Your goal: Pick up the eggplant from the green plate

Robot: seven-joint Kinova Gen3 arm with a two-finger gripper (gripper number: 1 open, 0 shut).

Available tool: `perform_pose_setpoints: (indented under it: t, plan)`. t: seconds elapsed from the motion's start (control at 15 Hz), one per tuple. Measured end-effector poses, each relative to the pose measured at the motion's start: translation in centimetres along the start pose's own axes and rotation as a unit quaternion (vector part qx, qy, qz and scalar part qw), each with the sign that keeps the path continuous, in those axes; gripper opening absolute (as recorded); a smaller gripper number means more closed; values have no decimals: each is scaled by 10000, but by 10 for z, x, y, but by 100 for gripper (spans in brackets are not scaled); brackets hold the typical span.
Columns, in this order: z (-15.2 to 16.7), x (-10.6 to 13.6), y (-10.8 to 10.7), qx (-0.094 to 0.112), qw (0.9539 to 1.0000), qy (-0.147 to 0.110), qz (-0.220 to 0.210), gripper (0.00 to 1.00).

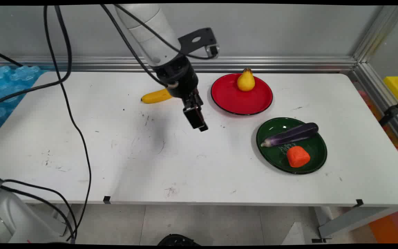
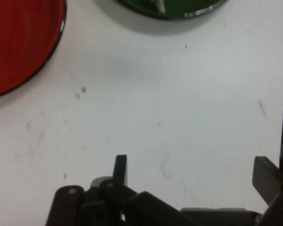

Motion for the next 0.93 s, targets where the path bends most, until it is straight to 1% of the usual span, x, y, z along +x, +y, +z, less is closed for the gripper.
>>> perform_pose_setpoints:
  t: [0.13,0.27,0.4,0.53,0.67,0.8,0.93]
  plan:
    - [3,11,-1,-12,9995,269,-155,100]
    - [10,30,-4,-6,9982,534,-279,100]
    - [20,47,-6,15,9969,704,-347,100]
    - [34,67,-8,51,9958,829,-384,100]
    - [51,87,-8,100,9952,897,-381,100]
    - [79,113,-8,160,9950,928,-337,100]
    - [100,129,-8,199,9951,924,-299,100]
